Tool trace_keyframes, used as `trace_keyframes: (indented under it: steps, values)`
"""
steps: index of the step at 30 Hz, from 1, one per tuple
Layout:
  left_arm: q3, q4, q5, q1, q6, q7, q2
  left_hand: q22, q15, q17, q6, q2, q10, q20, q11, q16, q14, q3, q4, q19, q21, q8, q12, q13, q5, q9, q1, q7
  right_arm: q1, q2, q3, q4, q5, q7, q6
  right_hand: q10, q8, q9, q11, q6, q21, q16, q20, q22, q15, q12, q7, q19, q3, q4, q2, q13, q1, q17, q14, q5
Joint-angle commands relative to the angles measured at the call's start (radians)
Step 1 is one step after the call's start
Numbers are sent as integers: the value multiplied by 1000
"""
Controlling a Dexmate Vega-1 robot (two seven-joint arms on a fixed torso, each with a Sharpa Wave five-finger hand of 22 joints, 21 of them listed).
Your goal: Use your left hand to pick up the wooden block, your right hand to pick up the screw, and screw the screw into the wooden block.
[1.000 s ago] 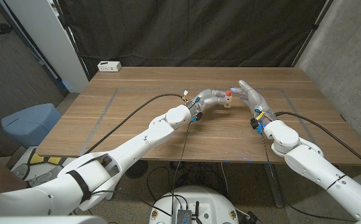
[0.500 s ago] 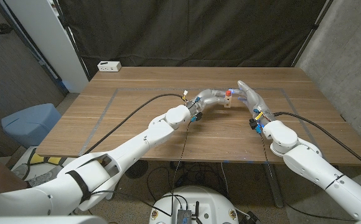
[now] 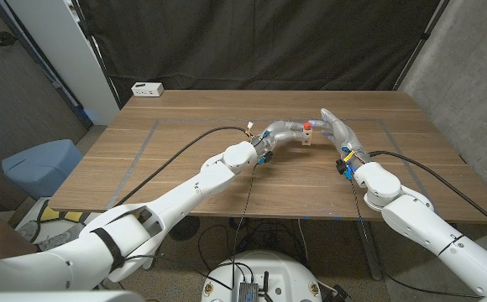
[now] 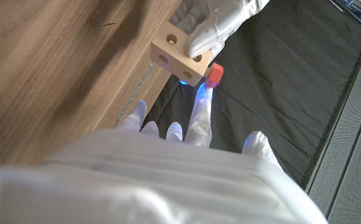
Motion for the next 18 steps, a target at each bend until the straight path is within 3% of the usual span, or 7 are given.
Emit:
trace_keyframes:
  steps: [1,18]
  values:
    - [2,24,-3,-10,-7,-4,-12,6,-23,1,66,11,23,-8,-17,2,8,27,26,3,7,5,16,38,4,5,-4,44,5,-4,-1,-1,7,1,-15,13,10,2,-5,24,6,7,4,3,2,8,0,11,10,-5,3,1,6,2,7,6]
    - [3,44,-7,-19,-13,-10,-18,6,-22,1,69,10,24,-8,-16,2,8,26,25,5,7,6,16,38,4,5,-4,45,-1,2,0,-6,0,-24,-20,54,17,2,-11,85,11,14,0,2,-11,12,13,38,18,-11,6,0,15,-1,37,7]
